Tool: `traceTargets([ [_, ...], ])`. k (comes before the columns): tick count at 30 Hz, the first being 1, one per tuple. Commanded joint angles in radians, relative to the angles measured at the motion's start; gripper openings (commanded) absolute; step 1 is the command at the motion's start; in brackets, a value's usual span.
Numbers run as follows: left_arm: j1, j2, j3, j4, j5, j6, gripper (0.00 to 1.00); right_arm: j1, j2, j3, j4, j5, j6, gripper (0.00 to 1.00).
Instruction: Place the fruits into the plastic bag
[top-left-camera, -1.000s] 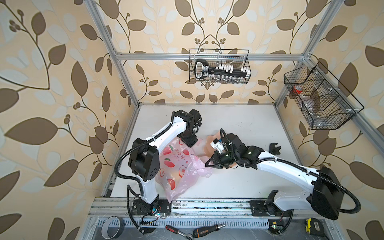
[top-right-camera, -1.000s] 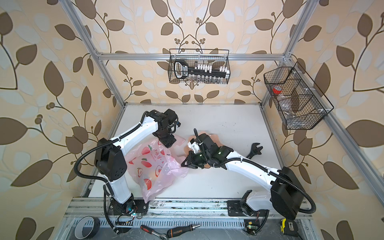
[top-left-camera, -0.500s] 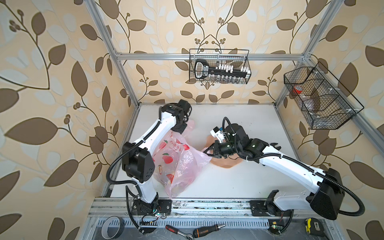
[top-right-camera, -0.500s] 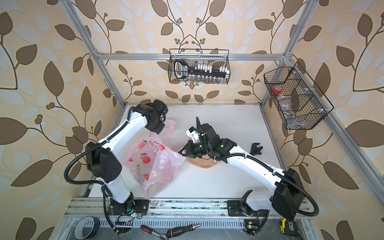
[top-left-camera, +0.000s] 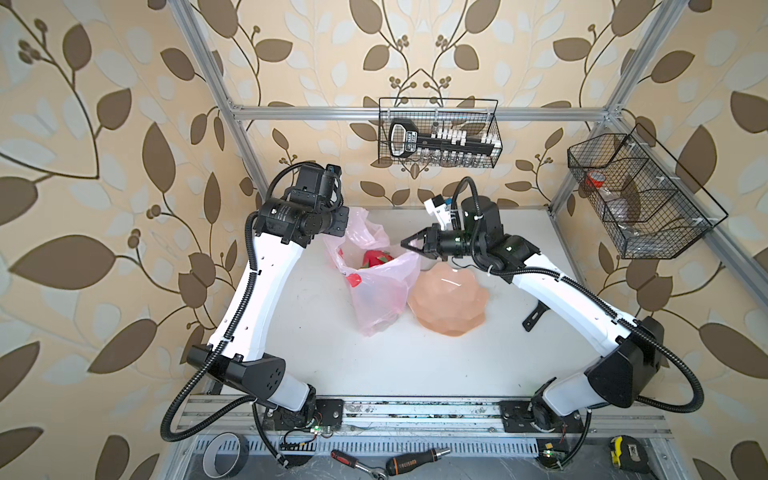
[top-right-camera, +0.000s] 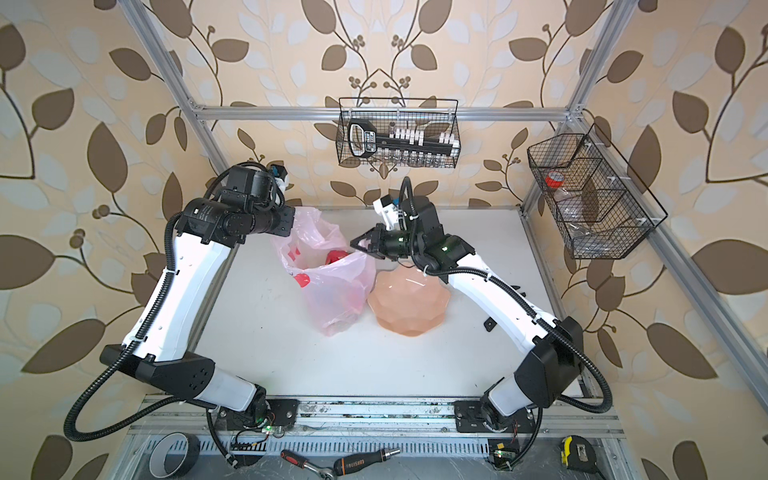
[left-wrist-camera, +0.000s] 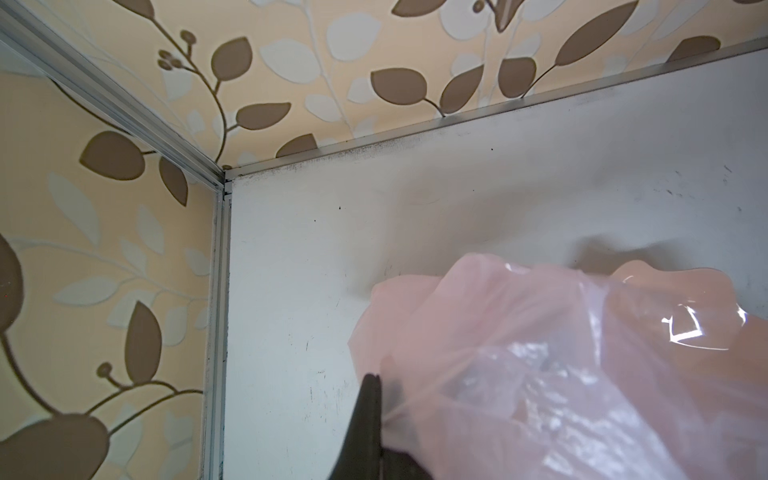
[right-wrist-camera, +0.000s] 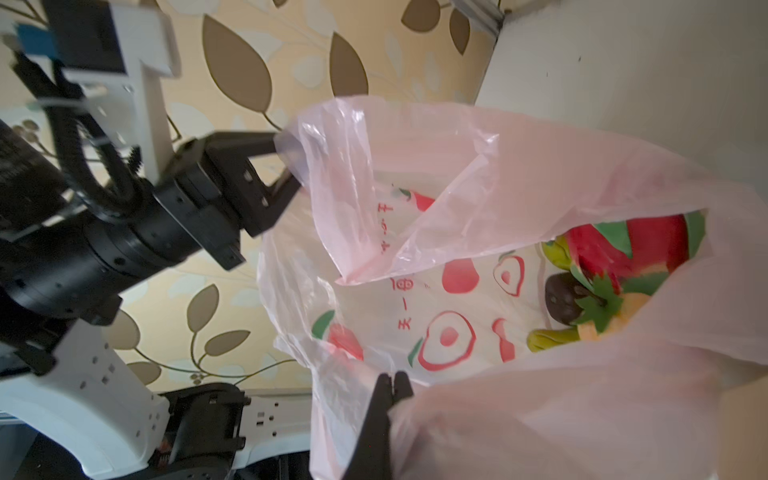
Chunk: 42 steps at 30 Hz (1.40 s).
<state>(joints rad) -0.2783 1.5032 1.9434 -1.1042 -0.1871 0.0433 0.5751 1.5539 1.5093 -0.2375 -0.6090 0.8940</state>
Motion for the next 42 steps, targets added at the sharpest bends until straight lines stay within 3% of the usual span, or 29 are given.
traceTargets([
  [1, 0.027, -0.004, 0.034, 0.057, -0.017, -0.045, 0.00, -0.018, 0.048, 0.096, 0.079, -0.027, -0.023, 0.00],
  [15, 0.076, -0.096, -0.234, 0.106, -0.027, -0.186, 0.01, -0.056, 0.119, 0.106, 0.044, -0.064, -0.062, 0.02],
  [19, 0.078, -0.134, -0.300, 0.140, 0.010, -0.212, 0.39, -0.037, 0.075, 0.005, 0.068, -0.073, -0.049, 0.16],
  [21, 0.079, -0.153, -0.301, 0.156, 0.037, -0.239, 0.62, -0.027, 0.057, -0.020, 0.078, -0.084, -0.038, 0.25],
  [23, 0.078, -0.165, -0.269, 0.161, 0.075, -0.269, 0.77, -0.027, 0.034, -0.020, 0.065, -0.087, -0.039, 0.38],
  [27, 0.079, -0.189, -0.169, 0.123, 0.125, -0.314, 0.95, -0.053, -0.037, -0.009, -0.010, -0.074, -0.069, 0.77],
  [28, 0.079, -0.207, -0.156, 0.118, 0.114, -0.325, 0.99, -0.069, -0.067, -0.013, -0.044, -0.058, -0.086, 0.94],
  [29, 0.080, -0.230, -0.153, 0.115, 0.096, -0.335, 0.99, -0.094, -0.102, -0.021, -0.078, -0.045, -0.108, 1.00],
  [33, 0.095, -0.327, -0.178, 0.108, 0.010, -0.354, 0.99, -0.253, -0.240, -0.066, -0.216, 0.018, -0.195, 1.00],
  [37, 0.119, -0.431, -0.261, 0.130, -0.147, -0.363, 0.99, -0.467, -0.331, -0.066, -0.418, 0.128, -0.356, 1.00],
  [42, 0.173, -0.490, -0.455, 0.196, -0.085, -0.384, 0.99, -0.567, -0.361, -0.080, -0.567, 0.416, -0.563, 1.00],
])
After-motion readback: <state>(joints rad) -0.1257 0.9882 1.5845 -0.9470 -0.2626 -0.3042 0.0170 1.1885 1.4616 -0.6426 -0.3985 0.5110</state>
